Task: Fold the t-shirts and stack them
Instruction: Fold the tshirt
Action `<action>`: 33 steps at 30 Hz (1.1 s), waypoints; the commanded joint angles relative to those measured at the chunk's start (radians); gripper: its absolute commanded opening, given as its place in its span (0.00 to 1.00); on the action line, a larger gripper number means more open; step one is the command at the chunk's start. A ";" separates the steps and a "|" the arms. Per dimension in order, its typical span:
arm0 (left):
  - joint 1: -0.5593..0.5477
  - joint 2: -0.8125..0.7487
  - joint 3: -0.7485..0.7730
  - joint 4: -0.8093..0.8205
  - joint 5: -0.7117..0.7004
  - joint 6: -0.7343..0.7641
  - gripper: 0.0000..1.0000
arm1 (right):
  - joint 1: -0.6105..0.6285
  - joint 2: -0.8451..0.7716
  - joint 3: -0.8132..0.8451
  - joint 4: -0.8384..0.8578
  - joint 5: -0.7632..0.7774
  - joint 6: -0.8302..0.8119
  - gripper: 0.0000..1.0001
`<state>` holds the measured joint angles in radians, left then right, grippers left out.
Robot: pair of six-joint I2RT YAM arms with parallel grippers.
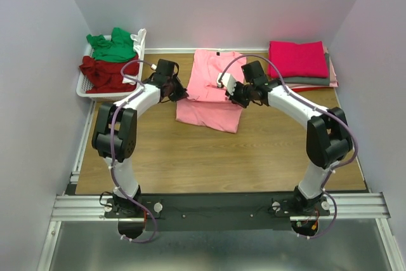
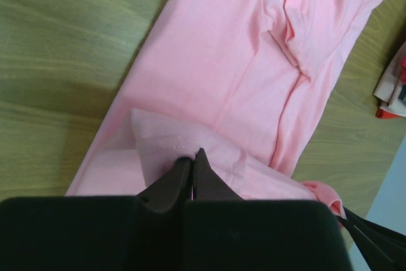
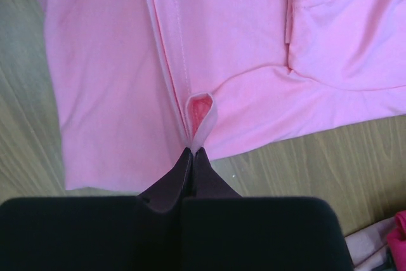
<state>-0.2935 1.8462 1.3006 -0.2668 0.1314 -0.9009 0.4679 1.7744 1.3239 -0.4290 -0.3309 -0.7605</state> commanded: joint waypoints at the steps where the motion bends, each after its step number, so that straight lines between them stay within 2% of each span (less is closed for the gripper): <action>1: 0.027 0.056 0.072 -0.008 0.036 0.040 0.00 | -0.023 0.069 0.089 -0.011 -0.025 0.015 0.00; 16: 0.033 0.260 0.331 -0.069 0.093 0.094 0.00 | -0.071 0.217 0.230 -0.011 0.003 0.047 0.00; 33: 0.036 0.344 0.431 -0.089 0.093 0.106 0.00 | -0.100 0.315 0.320 -0.010 0.018 0.084 0.00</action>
<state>-0.2630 2.1784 1.6913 -0.3443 0.2028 -0.8112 0.3775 2.0514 1.5951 -0.4347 -0.3344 -0.6987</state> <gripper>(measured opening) 0.009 0.010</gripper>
